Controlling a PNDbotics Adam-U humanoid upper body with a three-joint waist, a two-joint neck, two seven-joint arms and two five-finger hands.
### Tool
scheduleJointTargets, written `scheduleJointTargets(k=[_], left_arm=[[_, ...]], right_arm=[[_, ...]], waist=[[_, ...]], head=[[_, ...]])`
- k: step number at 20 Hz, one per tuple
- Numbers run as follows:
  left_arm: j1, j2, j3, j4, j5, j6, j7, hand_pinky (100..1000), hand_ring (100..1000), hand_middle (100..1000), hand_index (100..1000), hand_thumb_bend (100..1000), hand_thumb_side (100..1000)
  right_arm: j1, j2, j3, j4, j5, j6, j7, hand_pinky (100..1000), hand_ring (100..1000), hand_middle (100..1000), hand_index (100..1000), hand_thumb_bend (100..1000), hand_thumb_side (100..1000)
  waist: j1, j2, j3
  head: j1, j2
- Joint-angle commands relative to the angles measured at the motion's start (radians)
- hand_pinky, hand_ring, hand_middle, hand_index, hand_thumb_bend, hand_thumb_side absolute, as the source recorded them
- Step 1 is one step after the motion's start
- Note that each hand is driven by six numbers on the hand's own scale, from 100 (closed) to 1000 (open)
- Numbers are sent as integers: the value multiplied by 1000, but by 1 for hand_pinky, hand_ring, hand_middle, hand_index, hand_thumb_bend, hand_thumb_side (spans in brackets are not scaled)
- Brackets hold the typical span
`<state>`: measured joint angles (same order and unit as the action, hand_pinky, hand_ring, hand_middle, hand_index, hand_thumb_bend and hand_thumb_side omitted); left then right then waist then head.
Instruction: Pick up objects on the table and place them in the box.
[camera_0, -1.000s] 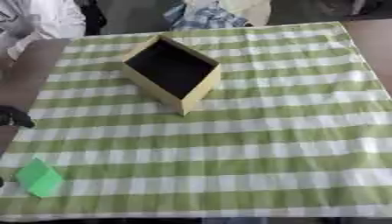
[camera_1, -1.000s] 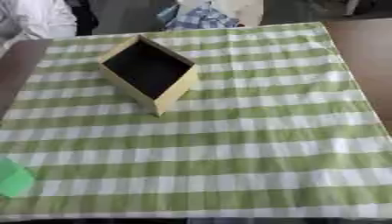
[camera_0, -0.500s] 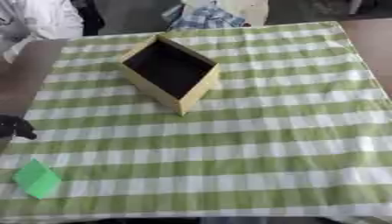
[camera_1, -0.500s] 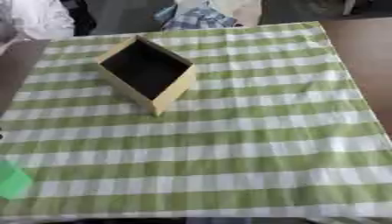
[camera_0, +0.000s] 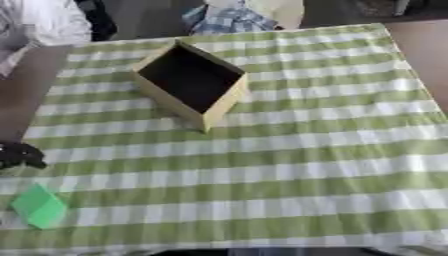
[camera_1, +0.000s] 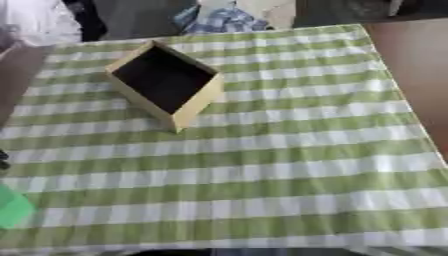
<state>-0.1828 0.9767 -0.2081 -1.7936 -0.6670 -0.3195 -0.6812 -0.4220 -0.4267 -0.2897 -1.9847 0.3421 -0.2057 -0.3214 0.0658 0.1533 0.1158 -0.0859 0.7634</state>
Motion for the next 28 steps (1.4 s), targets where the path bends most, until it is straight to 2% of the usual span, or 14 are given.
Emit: scheduleJointTargets(k=[1,8,18,25,28], left_arm=[[-12,39,1,11,-1,-3,-7,804,858,905,933,536,100],[-29,20,-22,44,-22,-12,27,781,848,906,935,498,100],[-81,-16,-62,104,-22,-39,44,770,847,922,937,489,100],[-101,-36,-86,135,-34,-55,43,755,837,915,929,475,100],[-107,-45,-99,146,-31,-60,36,737,820,883,917,451,100]], right_arm=[[-11,-13,-8,-15,0,2,2,581,789,723,892,100,1000],[-11,-8,-8,-15,-3,3,5,578,789,722,892,100,1000],[-13,2,-9,-15,-8,6,11,574,788,720,893,100,1000],[-14,9,-10,-15,-10,8,13,571,787,719,893,100,1000],[-15,11,-9,-15,-11,8,15,570,787,719,893,100,1000]], waist=[[-2,-11,-1],[-5,-8,-6],[-7,-2,-16],[-8,1,-22],[-9,2,-25]], head=[[5,7],[13,7],[21,7],[25,7],[26,7]])
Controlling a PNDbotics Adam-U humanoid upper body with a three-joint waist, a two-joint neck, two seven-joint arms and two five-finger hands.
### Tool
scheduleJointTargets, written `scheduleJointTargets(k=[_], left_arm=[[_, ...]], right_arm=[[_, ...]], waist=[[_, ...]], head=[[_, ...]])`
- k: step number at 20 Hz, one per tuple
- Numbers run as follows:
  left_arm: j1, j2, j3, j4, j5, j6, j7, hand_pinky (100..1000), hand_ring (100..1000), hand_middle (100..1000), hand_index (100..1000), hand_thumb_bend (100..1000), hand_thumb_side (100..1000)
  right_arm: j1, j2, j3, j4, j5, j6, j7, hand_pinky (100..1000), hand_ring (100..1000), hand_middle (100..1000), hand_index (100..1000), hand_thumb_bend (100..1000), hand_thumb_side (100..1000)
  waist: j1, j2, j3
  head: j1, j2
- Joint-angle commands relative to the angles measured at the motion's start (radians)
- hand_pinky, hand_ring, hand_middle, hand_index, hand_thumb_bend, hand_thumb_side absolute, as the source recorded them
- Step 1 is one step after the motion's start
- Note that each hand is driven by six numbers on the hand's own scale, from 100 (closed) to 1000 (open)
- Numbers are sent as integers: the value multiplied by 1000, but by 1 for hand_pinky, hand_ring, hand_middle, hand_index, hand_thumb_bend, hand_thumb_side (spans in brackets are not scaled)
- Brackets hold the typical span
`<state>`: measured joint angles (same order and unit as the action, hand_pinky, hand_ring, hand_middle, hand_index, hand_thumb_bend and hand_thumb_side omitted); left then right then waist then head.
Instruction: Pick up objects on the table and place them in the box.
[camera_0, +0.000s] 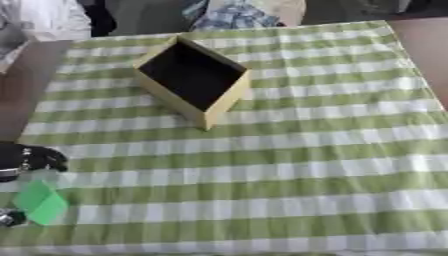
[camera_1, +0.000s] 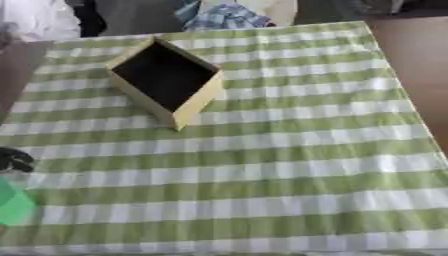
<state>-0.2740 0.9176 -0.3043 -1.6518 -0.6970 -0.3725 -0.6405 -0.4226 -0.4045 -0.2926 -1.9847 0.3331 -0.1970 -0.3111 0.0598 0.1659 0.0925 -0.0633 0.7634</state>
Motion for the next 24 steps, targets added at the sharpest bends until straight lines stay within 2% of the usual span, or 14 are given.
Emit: scheduleJointTargets(k=[1,5,6,7,11,15,19,24], left_arm=[[-17,13,-6,7,3,-10,-11,735,817,872,911,449,100],[-19,14,-8,10,8,-12,-29,689,771,777,864,430,100],[-19,14,-8,9,8,-11,-32,689,771,777,864,430,100],[-19,14,-8,10,10,-10,-34,630,711,681,828,386,100],[-18,15,-6,11,20,0,-40,530,594,577,753,312,100],[-19,16,-6,14,38,11,-52,458,534,533,707,242,100],[-24,21,4,5,49,24,-55,386,488,491,661,215,100],[-55,28,45,-52,66,51,-47,383,488,495,665,210,100]], right_arm=[[-15,-10,-7,-15,-2,0,5,570,787,719,893,100,1000],[-13,-7,-8,-15,-2,3,6,567,787,717,894,100,1000],[-13,-6,-9,-15,-2,5,6,567,787,717,894,100,1000],[-13,-6,-9,-15,-2,6,6,566,787,717,894,100,1000],[-12,-5,-11,-15,-2,9,6,566,787,717,894,100,1000],[-12,-6,-12,-15,-1,10,5,567,787,717,894,100,1000],[-12,-6,-12,-15,-1,10,4,566,787,716,894,100,1000],[-11,-10,-13,-15,2,11,3,569,787,717,893,100,1000]], waist=[[-3,-10,-2],[-2,-8,-2],[-2,-8,-2],[-2,-8,-3],[-2,-9,-3],[-1,-9,-4],[0,-9,-5],[4,-13,-4]], head=[[4,7],[5,7],[5,7],[6,7],[7,7],[8,7],[5,7],[3,7]])
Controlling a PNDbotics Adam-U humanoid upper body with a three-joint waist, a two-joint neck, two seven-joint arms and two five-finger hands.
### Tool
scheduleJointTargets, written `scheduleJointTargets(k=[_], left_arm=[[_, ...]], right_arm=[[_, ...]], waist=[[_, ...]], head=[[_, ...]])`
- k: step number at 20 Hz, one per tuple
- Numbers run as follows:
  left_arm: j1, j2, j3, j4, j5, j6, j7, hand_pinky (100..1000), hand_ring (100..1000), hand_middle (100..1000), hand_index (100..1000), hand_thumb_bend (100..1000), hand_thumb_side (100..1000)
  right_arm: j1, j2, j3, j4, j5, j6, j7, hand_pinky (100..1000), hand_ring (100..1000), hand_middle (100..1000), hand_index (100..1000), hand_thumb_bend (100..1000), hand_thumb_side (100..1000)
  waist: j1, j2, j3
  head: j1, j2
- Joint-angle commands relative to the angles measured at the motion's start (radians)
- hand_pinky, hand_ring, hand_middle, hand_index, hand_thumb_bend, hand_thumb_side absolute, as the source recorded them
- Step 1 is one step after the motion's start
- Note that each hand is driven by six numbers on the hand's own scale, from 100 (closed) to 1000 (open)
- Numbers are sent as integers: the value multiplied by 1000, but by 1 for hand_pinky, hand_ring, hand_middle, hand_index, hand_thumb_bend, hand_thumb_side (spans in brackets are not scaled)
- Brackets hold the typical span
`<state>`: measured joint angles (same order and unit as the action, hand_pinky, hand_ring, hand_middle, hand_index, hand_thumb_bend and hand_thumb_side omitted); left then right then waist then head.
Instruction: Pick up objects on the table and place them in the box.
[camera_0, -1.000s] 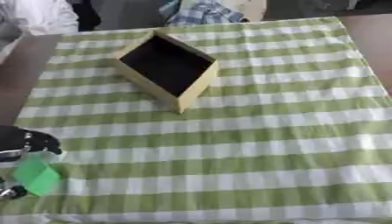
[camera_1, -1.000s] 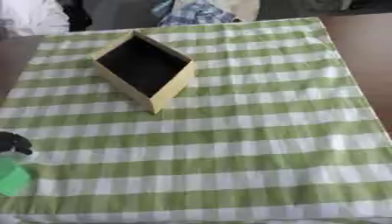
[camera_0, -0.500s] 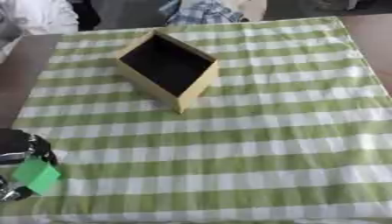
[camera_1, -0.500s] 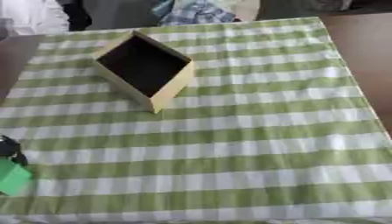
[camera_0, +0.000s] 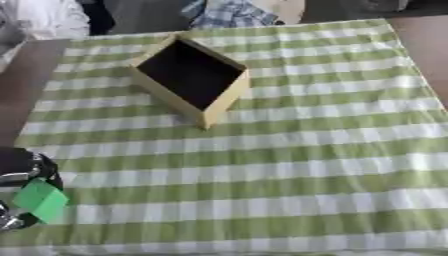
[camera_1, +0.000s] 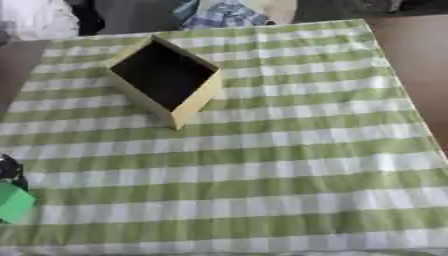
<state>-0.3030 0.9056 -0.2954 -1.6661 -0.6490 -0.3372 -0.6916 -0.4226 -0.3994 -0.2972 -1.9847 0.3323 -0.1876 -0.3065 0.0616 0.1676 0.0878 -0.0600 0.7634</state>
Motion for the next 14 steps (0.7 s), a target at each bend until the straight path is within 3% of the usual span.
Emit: scheduleJointTargets(k=[1,8,14], left_arm=[[-39,41,44,-53,25,22,5,384,488,495,665,221,100],[-188,41,60,-133,70,41,-10,379,486,494,663,246,100],[-367,-3,34,-109,122,45,-50,370,483,490,662,242,100]], right_arm=[[-11,-16,-8,-15,3,1,-2,570,788,718,893,100,1000],[-20,-42,0,-15,8,-3,3,577,790,722,891,100,1000],[-27,-58,7,-15,7,-5,8,578,790,723,891,100,1000]], waist=[[3,-15,1],[8,-18,-10],[11,-15,-21]], head=[[0,7],[8,7],[22,5]])
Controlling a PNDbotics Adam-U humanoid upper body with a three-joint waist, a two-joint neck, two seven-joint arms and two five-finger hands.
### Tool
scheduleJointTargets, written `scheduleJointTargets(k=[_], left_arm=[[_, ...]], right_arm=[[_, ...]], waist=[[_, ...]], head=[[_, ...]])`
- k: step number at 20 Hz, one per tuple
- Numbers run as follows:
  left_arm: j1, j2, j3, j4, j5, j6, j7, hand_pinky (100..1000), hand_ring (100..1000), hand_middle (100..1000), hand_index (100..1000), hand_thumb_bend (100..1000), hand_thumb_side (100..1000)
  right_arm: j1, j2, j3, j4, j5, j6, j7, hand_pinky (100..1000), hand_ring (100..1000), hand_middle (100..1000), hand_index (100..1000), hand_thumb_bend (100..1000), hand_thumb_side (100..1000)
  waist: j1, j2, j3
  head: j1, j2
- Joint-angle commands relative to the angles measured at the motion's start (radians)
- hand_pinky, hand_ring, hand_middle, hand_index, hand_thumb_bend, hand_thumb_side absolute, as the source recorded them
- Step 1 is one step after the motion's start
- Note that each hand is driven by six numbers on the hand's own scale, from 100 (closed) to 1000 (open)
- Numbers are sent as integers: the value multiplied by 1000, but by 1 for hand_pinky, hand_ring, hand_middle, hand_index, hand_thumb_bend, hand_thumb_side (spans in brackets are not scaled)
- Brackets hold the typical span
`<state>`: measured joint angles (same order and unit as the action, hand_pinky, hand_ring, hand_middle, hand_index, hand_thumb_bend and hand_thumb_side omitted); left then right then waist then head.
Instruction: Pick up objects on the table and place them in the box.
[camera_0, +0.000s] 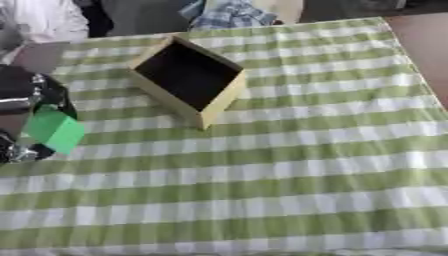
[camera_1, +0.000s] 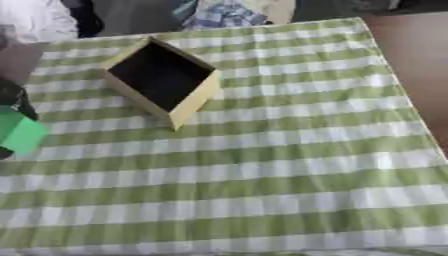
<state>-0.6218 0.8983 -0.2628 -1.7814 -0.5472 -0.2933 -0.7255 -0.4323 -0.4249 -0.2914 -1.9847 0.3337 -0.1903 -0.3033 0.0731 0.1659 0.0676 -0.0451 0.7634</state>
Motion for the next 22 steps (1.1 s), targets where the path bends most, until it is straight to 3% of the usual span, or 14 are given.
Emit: scheduleJointTargets(k=[1,6,13,17,18,22], left_arm=[[-74,-5,-4,17,25,0,-23,369,482,489,661,241,100],[-234,-100,-34,102,39,-2,-58,357,475,483,661,208,100],[-434,-290,-58,311,-2,-12,-50,342,462,472,661,152,100],[-509,-379,-56,432,-67,-26,-17,342,460,472,663,100,100],[-523,-400,-53,461,-85,-28,-6,343,461,473,663,132,100],[-558,-469,-38,575,-174,-38,37,344,460,473,664,123,100]], right_arm=[[-18,-32,1,-15,6,-3,5,577,790,723,891,100,1000],[-19,-30,2,-15,2,-3,7,576,790,723,891,100,1000],[-29,-23,4,-15,-4,-7,11,575,790,723,891,100,1000],[-39,-17,5,-15,-8,-10,13,572,789,722,891,100,1000],[-42,-15,5,-15,-10,-11,13,572,789,722,891,100,1000],[-54,-5,4,-15,-15,-14,14,569,789,720,892,100,1000]], waist=[[0,-13,-2],[-1,-12,-9],[-14,0,-31],[-20,14,-45],[-22,19,-49],[-30,36,-64]], head=[[9,4],[17,-2],[33,-27],[46,-48],[50,-55],[62,-75]])
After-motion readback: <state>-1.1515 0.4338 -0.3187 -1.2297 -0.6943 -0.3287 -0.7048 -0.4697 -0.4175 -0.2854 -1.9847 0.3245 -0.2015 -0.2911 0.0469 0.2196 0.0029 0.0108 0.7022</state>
